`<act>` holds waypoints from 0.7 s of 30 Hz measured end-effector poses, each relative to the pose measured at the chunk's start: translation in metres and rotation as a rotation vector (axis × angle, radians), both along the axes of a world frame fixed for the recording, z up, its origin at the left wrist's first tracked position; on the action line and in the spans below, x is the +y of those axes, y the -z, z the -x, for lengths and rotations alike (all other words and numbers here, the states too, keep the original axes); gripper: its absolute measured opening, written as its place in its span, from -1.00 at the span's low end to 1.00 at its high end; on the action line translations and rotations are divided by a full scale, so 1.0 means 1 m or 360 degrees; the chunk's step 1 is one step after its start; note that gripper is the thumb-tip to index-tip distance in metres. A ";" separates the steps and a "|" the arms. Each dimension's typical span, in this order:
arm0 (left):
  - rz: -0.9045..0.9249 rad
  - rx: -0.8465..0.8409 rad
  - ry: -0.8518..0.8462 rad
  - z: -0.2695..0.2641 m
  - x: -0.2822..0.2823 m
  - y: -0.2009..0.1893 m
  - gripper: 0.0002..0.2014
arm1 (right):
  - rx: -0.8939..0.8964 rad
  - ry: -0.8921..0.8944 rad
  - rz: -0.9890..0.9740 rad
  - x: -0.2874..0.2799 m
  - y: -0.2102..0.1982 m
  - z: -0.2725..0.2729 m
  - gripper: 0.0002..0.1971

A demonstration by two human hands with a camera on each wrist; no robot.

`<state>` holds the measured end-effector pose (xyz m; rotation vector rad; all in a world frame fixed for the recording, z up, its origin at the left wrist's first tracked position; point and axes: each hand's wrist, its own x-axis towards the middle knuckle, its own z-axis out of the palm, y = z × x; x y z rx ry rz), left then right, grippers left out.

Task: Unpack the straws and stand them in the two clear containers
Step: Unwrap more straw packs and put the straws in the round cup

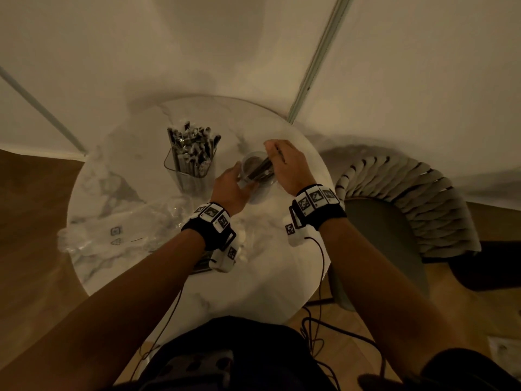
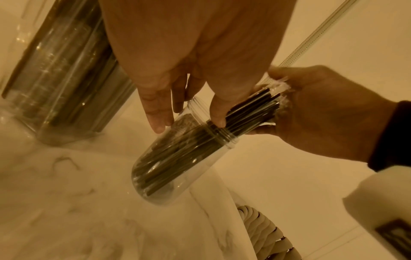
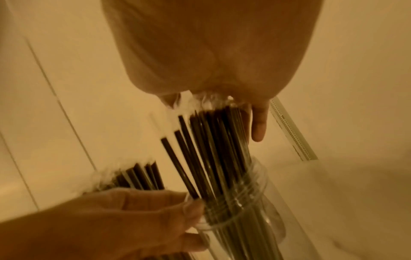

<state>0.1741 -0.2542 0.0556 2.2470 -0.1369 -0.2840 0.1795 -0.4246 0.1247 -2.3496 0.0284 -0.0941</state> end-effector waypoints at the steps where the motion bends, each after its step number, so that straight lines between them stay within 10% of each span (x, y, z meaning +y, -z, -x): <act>1: -0.0012 0.0017 0.0009 -0.001 0.001 0.000 -0.20 | 0.0012 0.0014 -0.0086 0.000 -0.004 0.002 -0.59; 13: 0.0063 0.0208 0.0076 0.003 0.007 -0.003 -0.11 | -0.0002 -0.0064 0.0023 0.000 0.005 0.016 -0.69; 21: -0.0029 0.0093 0.0134 0.034 0.041 0.007 -0.66 | -0.0489 0.0407 -0.0147 0.003 -0.007 0.049 -0.70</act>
